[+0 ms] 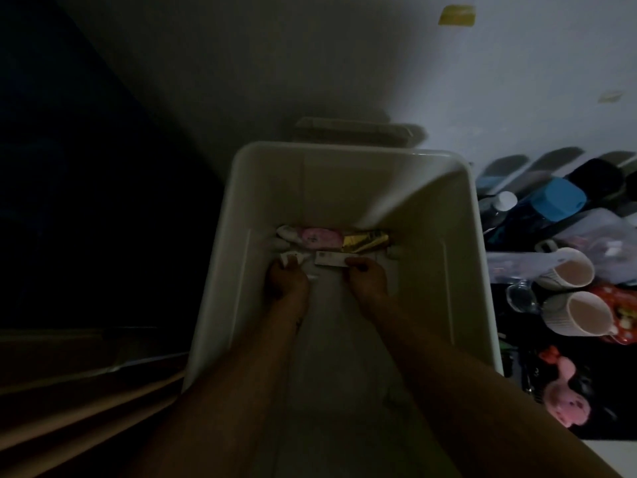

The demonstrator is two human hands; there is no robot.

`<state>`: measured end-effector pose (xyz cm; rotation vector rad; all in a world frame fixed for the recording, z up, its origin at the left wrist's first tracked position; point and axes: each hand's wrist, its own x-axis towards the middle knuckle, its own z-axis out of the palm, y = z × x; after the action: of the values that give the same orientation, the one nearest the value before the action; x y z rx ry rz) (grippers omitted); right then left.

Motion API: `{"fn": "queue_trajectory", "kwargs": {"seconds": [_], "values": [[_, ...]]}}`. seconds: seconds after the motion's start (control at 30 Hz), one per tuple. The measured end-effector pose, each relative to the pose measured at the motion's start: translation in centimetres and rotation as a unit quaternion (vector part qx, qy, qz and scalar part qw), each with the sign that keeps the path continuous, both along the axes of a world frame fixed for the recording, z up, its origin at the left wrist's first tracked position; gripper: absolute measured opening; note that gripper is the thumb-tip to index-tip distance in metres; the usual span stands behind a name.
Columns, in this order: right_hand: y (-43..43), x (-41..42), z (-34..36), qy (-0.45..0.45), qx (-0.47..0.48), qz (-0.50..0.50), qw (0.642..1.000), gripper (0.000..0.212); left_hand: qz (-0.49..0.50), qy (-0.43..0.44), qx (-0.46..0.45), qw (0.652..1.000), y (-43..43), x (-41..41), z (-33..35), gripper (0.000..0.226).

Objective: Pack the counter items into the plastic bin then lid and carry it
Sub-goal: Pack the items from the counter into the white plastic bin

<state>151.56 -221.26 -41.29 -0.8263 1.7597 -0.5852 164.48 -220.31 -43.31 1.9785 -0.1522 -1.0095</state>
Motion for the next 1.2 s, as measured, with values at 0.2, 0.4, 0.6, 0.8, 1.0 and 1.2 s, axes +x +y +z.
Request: {"fn": "queue_trajectory", "kwargs": {"seconds": [0.2, 0.4, 0.6, 0.8, 1.0, 1.2], "values": [[0.1, 0.3, 0.5, -0.022, -0.006, -0.01, 1.0, 0.026, 0.035, -0.026, 0.005, 0.999, 0.1, -0.8, -0.3, 0.033], [0.4, 0.8, 1.1, -0.019, 0.008, -0.01, 1.0, 0.028, 0.055, -0.014, 0.008, 0.998, 0.1, -1.8, 1.7, 0.043], [0.5, 1.2, 1.9, -0.062, -0.014, 0.051, 0.997, 0.023, -0.084, 0.016, -0.003, 0.996, -0.7, -1.3, 1.8, 0.037], [-0.1, 0.2, 2.3, -0.16, -0.006, -0.039, 0.986, 0.016, -0.181, -0.004, -0.034, 0.983, -1.6, -1.6, 2.7, 0.037], [-1.0, 0.0, 2.4, -0.165, 0.002, -0.082, 0.983, 0.021, -0.202, -0.004, -0.011, 0.979, -2.5, -2.1, 2.0, 0.034], [-2.4, -0.1, 3.0, -0.178, 0.009, -0.131, 0.975, 0.012, -0.206, 0.018, 0.016, 0.978, -0.8, -1.5, 1.1, 0.027]]}}
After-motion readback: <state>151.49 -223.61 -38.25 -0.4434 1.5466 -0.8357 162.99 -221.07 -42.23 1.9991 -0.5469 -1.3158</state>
